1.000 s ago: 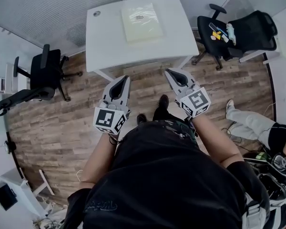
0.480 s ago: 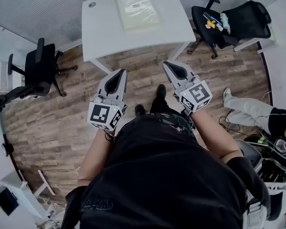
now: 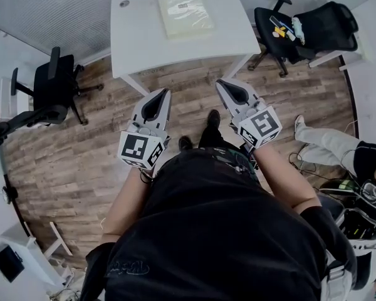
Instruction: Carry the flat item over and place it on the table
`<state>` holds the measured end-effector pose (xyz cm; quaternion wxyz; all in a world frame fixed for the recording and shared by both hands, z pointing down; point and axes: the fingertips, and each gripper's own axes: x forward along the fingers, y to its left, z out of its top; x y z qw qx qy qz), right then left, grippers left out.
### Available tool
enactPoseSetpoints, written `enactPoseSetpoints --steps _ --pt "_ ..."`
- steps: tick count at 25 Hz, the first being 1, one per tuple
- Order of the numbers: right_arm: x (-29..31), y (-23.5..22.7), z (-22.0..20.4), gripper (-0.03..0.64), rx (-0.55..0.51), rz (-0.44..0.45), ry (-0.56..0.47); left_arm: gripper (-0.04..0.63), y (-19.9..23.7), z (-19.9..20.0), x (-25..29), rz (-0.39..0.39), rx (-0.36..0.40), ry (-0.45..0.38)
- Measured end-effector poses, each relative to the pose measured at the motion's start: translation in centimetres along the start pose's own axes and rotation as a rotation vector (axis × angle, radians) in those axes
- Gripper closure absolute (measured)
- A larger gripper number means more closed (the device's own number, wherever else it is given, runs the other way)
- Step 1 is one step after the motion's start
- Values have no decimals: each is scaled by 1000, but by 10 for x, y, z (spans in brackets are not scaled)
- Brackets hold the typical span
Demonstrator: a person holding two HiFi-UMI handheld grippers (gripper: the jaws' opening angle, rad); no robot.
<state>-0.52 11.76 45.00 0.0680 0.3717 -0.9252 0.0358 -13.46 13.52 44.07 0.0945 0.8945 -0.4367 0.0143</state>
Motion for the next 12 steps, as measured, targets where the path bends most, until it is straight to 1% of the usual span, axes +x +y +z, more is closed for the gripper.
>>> enactPoseSetpoints --steps 8,12 --pt "4 -3 4 595 2 6 -6 583 1 1 6 1 -3 0" --pt "12 -4 4 595 13 15 -6 583 8 0 10 11 -10 10"
